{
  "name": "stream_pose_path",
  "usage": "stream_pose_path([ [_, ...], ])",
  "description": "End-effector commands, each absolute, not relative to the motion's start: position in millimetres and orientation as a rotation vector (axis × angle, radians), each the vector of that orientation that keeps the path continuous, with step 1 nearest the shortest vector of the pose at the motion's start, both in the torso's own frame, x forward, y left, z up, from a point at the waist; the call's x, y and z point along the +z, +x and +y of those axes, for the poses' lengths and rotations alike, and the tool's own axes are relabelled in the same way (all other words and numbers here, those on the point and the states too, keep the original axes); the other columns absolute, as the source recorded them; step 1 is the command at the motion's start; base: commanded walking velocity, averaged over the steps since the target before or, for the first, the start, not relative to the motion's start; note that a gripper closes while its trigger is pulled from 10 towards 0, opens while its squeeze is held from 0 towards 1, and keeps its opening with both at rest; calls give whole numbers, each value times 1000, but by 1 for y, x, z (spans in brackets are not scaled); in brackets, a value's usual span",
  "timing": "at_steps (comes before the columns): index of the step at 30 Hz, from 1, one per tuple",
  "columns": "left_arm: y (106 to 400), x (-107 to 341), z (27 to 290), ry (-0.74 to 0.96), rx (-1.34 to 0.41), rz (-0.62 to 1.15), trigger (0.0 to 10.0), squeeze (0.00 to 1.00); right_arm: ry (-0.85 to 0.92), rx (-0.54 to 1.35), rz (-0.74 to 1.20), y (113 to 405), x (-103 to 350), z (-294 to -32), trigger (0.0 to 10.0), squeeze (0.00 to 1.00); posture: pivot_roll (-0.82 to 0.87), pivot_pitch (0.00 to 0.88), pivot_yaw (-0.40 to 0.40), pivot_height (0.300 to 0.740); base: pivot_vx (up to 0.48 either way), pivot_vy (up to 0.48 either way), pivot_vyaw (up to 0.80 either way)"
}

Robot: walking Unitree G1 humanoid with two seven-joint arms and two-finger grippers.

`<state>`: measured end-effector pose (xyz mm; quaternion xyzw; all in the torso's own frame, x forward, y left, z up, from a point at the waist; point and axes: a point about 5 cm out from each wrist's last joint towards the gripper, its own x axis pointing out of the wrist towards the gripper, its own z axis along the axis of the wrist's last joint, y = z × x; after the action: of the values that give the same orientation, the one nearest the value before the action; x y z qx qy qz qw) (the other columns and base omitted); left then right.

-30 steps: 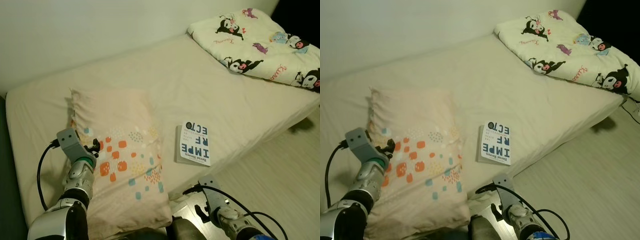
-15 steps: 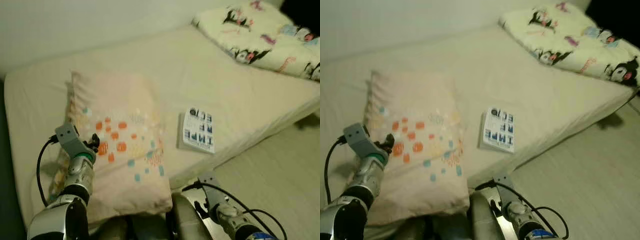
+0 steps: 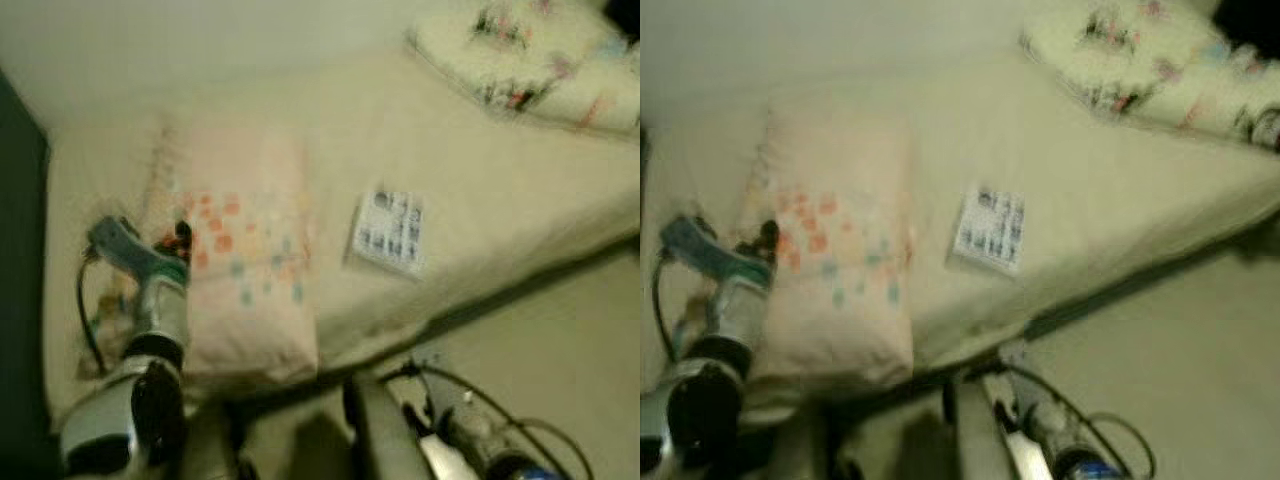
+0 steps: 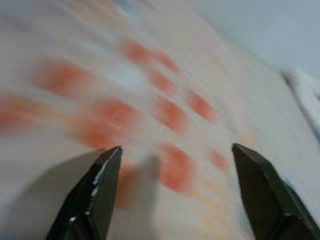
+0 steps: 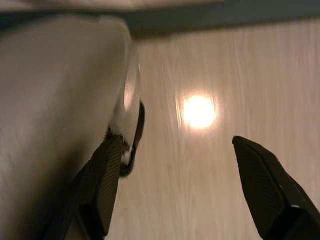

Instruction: Clean up the room

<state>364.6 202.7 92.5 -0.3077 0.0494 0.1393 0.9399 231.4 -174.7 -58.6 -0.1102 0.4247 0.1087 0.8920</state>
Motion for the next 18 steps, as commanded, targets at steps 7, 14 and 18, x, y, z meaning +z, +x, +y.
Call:
stream_pose_path([
  [7, 381, 127, 181, -409, 62, -20, 10000, 0, -207, 256, 925, 218, -67, -168, 10000, 0, -88, 133, 40, 610, 0, 0, 0],
  [14, 382, 128, 185, -441, 105, -10, 10000, 1000, -207, 266, 922, 219, -67, -164, 10000, 0, -90, 126, 44, 610, 0, 0, 0],
  [18, 382, 131, 196, -499, 176, -24, 10000, 1000, -208, 270, 920, 219, -67, -163, 10000, 0, -96, 125, 45, 610, 0, 0, 0],
])
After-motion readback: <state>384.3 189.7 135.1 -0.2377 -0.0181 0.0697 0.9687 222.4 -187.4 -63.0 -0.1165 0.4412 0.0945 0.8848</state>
